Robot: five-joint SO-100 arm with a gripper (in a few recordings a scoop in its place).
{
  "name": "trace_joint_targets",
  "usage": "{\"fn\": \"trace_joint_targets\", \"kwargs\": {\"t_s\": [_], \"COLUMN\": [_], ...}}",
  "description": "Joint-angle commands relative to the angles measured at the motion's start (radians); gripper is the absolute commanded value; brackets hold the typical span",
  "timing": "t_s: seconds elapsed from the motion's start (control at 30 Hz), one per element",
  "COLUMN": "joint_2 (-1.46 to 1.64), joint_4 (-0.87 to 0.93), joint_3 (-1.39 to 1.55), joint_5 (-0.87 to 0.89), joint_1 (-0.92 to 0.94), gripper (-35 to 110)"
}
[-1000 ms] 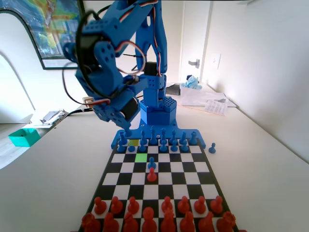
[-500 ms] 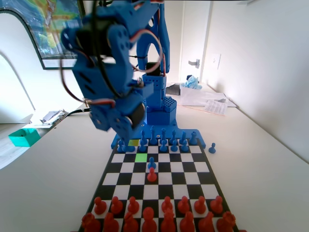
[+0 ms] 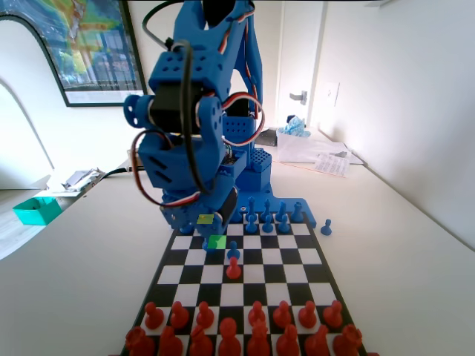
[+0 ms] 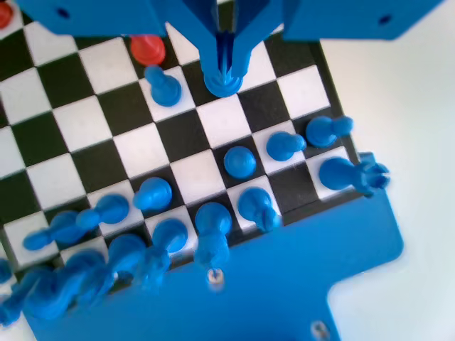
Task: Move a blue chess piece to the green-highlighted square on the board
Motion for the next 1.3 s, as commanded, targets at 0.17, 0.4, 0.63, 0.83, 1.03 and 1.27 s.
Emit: {"fn": "trace_joint_targets", "kwargs": {"t_s": [0.17, 0.4, 0.63, 0.83, 1.03, 1.27], "joint_2": [0.028, 0.063, 0.084, 0.084, 0.084, 0.081], "joint_4": [-0.002, 0.002, -0.009, -0.020, 0.020, 0.008], "joint_3": [0.049, 0.086, 0.112, 0.106, 0.034, 0.037], "joint_5": [0.021, 0.015, 0.005, 0.009, 0.028, 0.026], "joint_1": [-0.028, -0.014, 0.000, 0.003, 0.003, 0.006], "gripper": [1, 1, 1, 1, 1, 1]}}
